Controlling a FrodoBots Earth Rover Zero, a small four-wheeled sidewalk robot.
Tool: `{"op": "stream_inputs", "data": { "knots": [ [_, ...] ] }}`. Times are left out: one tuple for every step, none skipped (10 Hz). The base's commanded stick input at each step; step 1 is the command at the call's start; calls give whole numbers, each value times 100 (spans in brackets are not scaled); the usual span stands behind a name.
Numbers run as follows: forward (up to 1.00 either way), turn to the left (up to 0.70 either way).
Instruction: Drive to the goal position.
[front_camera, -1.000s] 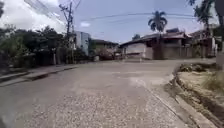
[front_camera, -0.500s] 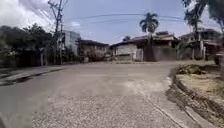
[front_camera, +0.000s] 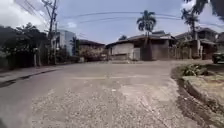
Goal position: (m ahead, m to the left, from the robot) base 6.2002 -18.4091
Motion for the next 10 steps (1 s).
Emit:
{"op": "stream_inputs", "data": {
  "knots": [
    [100,-40],
    [100,-40],
    [100,-40],
    [100,-40],
    [100,-40],
    [100,-40],
    [100,-40],
    [100,-40],
    [100,-40],
    [100,-40]
  ]
}}
